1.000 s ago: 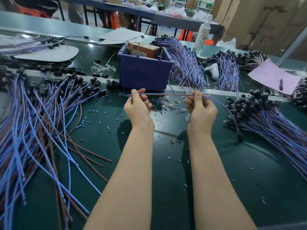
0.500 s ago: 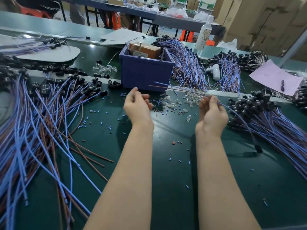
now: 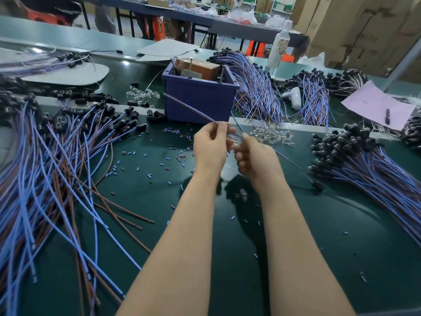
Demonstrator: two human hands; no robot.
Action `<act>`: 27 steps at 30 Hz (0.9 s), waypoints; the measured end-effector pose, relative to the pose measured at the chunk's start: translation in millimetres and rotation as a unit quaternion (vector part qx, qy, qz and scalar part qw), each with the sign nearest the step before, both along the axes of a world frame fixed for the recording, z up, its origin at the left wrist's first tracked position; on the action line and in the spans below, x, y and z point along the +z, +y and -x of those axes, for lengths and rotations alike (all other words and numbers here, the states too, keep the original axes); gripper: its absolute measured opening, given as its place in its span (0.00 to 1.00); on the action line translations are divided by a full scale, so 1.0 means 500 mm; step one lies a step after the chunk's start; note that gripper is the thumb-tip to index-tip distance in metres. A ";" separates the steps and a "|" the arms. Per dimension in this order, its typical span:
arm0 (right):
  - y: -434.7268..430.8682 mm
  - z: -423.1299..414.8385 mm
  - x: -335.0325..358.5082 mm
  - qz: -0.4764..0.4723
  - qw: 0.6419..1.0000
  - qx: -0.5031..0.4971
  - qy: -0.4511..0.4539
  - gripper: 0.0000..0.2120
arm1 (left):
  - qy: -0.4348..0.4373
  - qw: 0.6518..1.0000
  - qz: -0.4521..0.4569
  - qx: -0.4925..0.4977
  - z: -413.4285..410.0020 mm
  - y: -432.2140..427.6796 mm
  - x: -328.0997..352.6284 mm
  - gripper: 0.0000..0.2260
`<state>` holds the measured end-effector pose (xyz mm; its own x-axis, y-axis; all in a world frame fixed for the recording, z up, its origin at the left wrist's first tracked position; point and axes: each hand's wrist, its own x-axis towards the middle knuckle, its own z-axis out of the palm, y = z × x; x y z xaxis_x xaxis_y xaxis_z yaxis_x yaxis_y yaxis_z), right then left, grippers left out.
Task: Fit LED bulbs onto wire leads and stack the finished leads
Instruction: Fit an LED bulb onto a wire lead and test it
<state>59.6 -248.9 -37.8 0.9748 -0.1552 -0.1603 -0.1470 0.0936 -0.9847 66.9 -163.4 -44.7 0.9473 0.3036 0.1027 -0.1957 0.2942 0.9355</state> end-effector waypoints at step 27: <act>0.029 -0.005 -0.025 0.140 0.967 -0.132 -0.165 0.07 | 0.038 0.990 -0.095 0.097 -0.011 0.009 -0.019 0.07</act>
<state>62.0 -234.3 -50.2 0.8864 -0.3977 0.2368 0.1720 -0.1920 -0.9662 72.4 -159.1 -54.1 0.8804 0.4621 0.1067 -0.1589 0.0755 0.9844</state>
